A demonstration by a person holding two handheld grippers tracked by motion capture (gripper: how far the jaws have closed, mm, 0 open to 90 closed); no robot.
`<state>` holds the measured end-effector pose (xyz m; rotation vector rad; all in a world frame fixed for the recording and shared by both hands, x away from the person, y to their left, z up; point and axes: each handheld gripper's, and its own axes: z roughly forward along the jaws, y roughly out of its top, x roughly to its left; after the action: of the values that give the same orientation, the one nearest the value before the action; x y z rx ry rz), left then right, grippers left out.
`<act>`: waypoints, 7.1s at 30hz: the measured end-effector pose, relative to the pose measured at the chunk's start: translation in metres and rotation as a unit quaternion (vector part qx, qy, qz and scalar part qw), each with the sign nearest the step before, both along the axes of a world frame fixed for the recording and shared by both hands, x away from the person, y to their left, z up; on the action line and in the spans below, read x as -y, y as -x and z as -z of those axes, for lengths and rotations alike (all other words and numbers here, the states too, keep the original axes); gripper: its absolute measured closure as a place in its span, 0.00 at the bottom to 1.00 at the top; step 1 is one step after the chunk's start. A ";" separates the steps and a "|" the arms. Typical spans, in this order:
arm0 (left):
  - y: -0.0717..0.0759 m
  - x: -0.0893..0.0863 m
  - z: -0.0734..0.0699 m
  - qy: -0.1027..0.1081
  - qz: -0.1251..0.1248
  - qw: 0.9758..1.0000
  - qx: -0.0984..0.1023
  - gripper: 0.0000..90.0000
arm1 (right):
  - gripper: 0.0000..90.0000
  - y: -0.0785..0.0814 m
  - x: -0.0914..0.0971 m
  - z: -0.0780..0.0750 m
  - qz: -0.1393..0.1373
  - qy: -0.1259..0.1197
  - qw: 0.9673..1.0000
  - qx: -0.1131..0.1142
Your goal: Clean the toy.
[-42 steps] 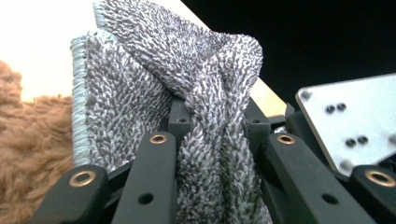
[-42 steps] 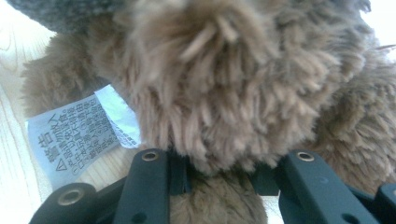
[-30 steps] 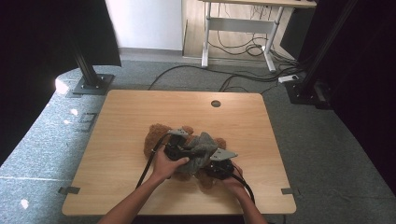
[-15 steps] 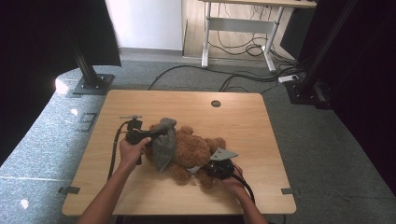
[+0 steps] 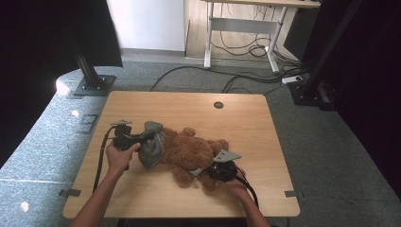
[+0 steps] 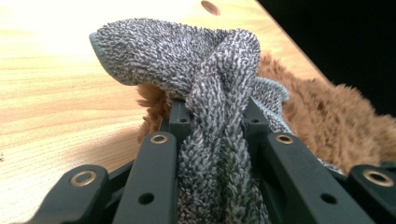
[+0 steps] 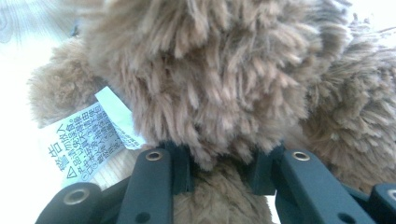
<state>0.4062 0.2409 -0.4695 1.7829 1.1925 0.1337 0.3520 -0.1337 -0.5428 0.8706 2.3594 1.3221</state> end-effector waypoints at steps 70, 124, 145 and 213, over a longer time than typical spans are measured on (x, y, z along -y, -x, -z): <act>-0.001 0.146 -0.026 0.020 0.156 0.987 -0.040 0.80 | 0.63 0.025 -0.012 -0.034 -0.011 -0.005 0.998 0.053; -0.037 0.118 0.012 0.080 0.106 0.991 -0.009 0.81 | 0.59 -0.030 -0.009 -0.010 0.107 -0.026 0.993 0.040; 0.033 0.110 0.012 0.105 0.160 0.981 -0.016 0.80 | 0.60 0.018 -0.003 -0.002 0.027 0.009 0.999 0.020; 0.036 -0.013 0.013 0.008 0.017 0.999 -0.033 0.80 | 0.63 0.016 -0.006 0.002 0.059 0.033 0.997 0.026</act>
<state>0.3706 0.2542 -0.4822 1.8050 1.2054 0.0452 0.3361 -0.1275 -0.5447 0.9290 2.2601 1.2002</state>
